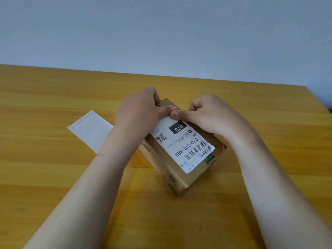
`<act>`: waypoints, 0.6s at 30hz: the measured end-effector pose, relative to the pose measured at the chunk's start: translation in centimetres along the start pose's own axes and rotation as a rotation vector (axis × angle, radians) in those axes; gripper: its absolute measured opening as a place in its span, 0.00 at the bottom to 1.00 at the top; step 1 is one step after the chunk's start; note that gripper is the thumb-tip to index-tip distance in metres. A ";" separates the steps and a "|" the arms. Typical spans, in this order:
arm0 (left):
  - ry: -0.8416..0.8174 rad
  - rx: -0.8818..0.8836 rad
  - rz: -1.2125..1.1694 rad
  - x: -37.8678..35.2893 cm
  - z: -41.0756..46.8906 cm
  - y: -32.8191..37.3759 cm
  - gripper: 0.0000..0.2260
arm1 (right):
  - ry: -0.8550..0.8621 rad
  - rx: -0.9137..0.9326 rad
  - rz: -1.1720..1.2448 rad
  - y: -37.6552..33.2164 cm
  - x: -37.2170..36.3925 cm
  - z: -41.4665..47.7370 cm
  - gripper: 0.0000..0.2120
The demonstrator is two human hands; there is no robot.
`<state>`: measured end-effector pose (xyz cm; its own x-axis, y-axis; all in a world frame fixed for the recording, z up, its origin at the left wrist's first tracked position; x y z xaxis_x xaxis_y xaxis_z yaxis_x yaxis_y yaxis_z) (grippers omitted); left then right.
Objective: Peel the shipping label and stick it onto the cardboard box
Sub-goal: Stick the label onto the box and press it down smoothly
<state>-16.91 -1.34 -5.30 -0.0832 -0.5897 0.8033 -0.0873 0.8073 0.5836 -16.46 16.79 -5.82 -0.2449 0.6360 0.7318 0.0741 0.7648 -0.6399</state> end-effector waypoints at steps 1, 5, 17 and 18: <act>0.000 -0.010 0.006 0.1 -0.1 0.2 0.18 | 0.001 0.003 -0.006 -0.1 0.0 0.0 0.28; -0.019 -0.047 0.031 0.2 -0.4 0.8 0.16 | -0.048 -0.002 -0.027 -0.5 -0.2 -0.3 0.26; -0.404 -0.085 0.132 -0.9 -2.4 1.5 0.49 | -0.489 -0.062 -0.069 0.1 -1.7 -2.9 0.30; -0.403 -0.085 0.130 -0.9 -2.4 1.5 0.49 | -0.478 -0.048 -0.091 0.0 -1.7 -2.8 0.29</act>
<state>-14.62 0.41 -4.86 -0.4704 -0.4309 0.7701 0.0300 0.8644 0.5020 -13.37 16.00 -6.47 -0.6684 0.4567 0.5871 0.0736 0.8261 -0.5587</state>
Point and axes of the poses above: each hand's wrist, its own z-axis towards the middle knuckle, its own x-axis out of the back of the hand, y = z × x, the point moved 8 cm from there along z, towards the middle knuckle, and after that the axes turned 5 degrees about -y, right-handed, at the moved point
